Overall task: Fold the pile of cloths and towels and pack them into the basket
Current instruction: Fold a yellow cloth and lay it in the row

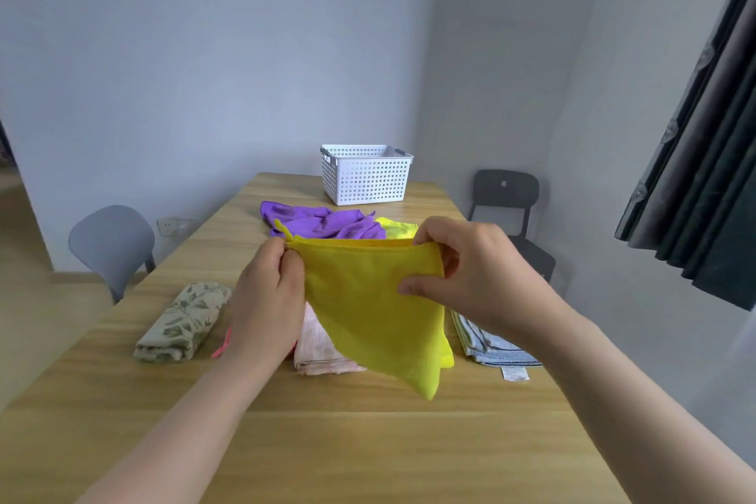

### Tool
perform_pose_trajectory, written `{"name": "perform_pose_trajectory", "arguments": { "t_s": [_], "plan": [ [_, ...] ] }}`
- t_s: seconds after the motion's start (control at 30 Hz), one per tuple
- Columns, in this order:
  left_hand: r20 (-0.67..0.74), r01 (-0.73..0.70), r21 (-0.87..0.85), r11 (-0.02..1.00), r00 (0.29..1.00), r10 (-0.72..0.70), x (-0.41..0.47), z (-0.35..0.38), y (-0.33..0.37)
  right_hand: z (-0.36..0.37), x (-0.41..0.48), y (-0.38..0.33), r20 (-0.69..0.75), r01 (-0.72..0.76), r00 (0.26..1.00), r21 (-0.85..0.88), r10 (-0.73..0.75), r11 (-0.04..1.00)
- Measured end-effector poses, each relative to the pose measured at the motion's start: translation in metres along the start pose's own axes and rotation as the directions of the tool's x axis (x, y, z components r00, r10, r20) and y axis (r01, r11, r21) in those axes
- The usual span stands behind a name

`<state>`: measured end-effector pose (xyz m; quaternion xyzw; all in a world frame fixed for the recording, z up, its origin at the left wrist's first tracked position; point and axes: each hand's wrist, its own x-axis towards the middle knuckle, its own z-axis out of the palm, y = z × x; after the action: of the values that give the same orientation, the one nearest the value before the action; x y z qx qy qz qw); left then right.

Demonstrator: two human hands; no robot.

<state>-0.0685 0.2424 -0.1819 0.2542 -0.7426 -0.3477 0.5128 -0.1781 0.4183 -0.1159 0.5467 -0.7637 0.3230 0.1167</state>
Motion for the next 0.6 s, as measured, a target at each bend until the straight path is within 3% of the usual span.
{"name": "perform_pose_trajectory", "arguments": {
  "t_s": [0.13, 0.27, 0.33, 0.43, 0.6],
  "plan": [
    [-0.068, -0.002, -0.100, 0.995, 0.998, -0.005, -0.008, 0.007, 0.013, 0.002, -0.008, -0.001, -0.055, -0.139, 0.985, 0.329, 0.166, 0.934],
    [-0.018, -0.093, -0.120, 0.988, 0.996, 0.092, -0.018, 0.004, 0.022, 0.002, -0.021, 0.005, -0.010, -0.183, 0.967, 0.663, 0.253, 0.726],
    [0.044, -0.046, -0.109, 0.993, 0.998, 0.051, -0.020, 0.000, 0.021, -0.001, -0.028, 0.008, 0.062, -0.210, 0.963, 0.780, 0.261, 0.589],
    [0.185, 0.079, 0.019, 0.997, 0.979, -0.081, -0.024, 0.010, -0.004, 0.019, -0.035, 0.031, 0.128, -0.345, 0.917, 0.729, 0.377, 0.591],
    [0.329, 0.192, 0.333, 0.923, 0.894, -0.305, -0.049, 0.057, -0.084, 0.104, -0.048, 0.090, 0.152, -0.617, 0.772, 0.415, 0.618, 0.669]
  ]
}}
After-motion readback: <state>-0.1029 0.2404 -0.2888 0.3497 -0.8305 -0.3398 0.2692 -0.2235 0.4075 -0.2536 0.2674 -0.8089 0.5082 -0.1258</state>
